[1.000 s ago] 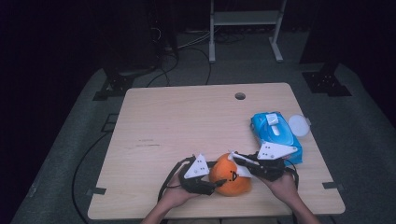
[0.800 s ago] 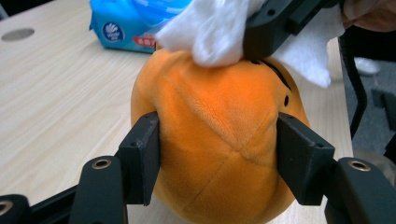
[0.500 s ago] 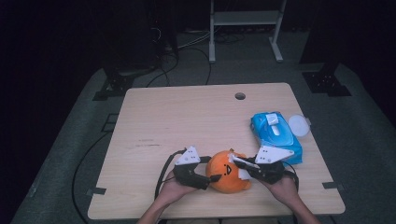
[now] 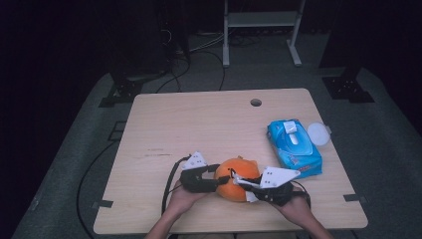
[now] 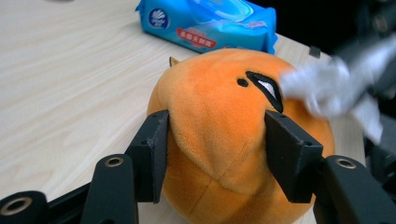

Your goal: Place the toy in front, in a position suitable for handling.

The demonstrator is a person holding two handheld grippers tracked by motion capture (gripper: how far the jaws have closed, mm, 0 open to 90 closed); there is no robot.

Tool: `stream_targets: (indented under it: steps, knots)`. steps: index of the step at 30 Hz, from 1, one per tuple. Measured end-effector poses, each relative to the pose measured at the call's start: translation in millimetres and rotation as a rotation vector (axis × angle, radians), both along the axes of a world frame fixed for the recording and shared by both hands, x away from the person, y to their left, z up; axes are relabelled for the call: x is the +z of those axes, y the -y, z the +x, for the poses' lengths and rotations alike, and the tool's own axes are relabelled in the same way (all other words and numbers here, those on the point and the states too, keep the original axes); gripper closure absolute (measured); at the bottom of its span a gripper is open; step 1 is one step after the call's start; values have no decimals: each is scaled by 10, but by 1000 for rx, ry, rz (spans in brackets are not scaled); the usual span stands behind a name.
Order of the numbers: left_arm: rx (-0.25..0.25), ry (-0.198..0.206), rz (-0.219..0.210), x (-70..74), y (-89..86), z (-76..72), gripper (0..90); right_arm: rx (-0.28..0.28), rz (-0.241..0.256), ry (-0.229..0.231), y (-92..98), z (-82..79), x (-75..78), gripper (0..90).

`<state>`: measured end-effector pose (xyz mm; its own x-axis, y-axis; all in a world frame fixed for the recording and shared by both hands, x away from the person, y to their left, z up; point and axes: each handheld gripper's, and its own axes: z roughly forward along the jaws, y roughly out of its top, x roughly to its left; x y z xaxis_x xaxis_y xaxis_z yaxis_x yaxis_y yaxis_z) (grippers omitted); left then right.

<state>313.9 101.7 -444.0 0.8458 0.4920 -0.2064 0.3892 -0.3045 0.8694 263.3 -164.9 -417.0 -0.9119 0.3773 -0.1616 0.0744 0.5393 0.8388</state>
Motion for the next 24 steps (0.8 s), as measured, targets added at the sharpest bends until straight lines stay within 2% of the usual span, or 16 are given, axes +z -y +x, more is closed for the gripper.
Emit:
stream_targets:
  steps: [5,6,8,10,11,14,16,18,22,23,24]
  knots:
    - [10,-3,-3,1,12,0,439,-41,7,-17,149,65,-11,828]
    - [14,-11,-6,0,15,1,439,-46,3,-12,173,63,-15,828]
    - [20,-3,3,4,38,-3,439,-47,-7,1,150,30,-18,828]
    - [26,-2,6,5,50,-4,434,-24,-26,20,61,-5,-22,827]
    - [24,-5,5,1,46,2,431,13,-41,28,-46,-37,-36,827]
    - [21,-13,8,-3,18,13,431,31,-55,34,-105,-54,-43,827]
    - [21,-20,5,-9,-1,15,434,38,-49,21,-64,-36,-36,827]
    - [24,-17,6,-15,-15,20,437,19,-33,10,45,2,-22,827]
    - [18,-28,-5,-30,-46,39,431,-72,3,-23,298,101,-26,827]
    - [13,-15,-9,-14,-51,35,418,-78,9,-30,321,124,-32,827]
    - [23,25,-29,19,-55,13,372,-77,9,-32,320,136,-39,827]
